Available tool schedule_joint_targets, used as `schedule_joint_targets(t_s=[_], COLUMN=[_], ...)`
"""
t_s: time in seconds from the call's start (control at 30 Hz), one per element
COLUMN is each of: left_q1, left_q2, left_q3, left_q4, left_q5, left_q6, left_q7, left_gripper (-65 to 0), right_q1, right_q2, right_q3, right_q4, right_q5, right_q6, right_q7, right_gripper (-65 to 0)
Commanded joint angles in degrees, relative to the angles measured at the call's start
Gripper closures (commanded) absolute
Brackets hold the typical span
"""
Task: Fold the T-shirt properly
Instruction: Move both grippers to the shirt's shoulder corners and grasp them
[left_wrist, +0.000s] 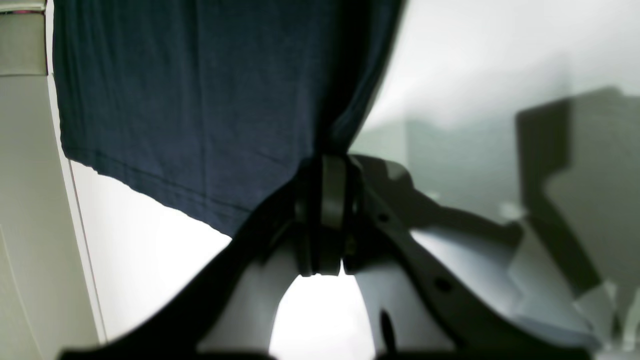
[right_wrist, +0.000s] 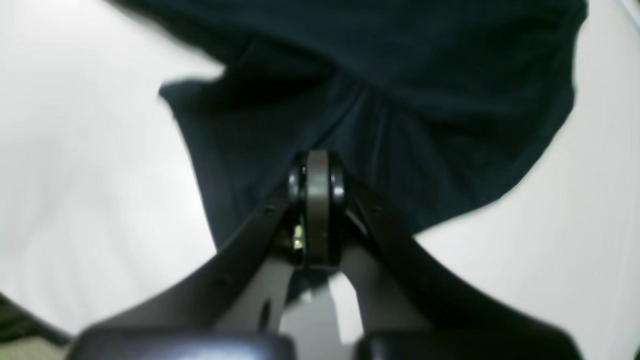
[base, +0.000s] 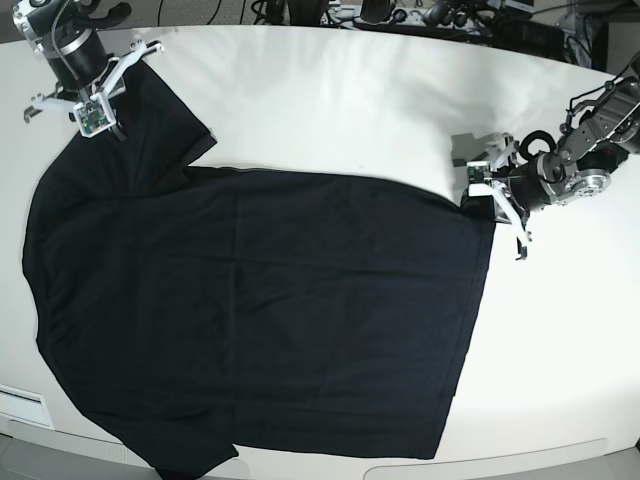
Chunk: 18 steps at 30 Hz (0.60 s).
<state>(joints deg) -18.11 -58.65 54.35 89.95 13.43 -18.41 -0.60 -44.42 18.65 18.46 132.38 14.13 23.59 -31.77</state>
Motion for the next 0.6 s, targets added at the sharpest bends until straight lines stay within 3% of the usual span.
schedule_joint_targets(t_s=[0.0, 0.13, 0.23, 0.37, 0.57], left_q1=[0.15, 0.15, 0.17, 0.15, 0.15], left_q2=[-0.79, -0.70, -0.70, -0.57, -0.20], left_q3=[0.39, 0.39, 0.39, 0.39, 0.39], left_q4=[-0.39, -0.39, -0.39, -0.39, -0.39], left_q5=[0.28, -1.62, -1.73, -1.73, -1.70], left_q6=[-2.67, -2.51, -2.58, -2.58, -2.54], left_q7=[3.76, 6.29, 6.75, 6.69, 6.67], left_gripper=[0.0, 0.0, 0.0, 0.0, 0.0], right_q1=[0.59, 3.80, 5.14, 5.38, 5.40], right_q2=[0.61, 1.92, 3.63, 6.08, 6.27], right_q3=[0.28, 0.28, 0.28, 0.28, 0.28], right_q4=[-0.48, -5.42, -9.62, -14.19, -18.51], right_q5=[0.09, 2.47, 2.58, 2.58, 2.56], right_q6=[-0.07, 2.67, 3.48, 2.73, 3.67], right_q7=[0.55, 0.50, 0.24, -0.33, 1.66], right_gripper=[-6.8, -28.6, -38.1, -39.0, -39.0])
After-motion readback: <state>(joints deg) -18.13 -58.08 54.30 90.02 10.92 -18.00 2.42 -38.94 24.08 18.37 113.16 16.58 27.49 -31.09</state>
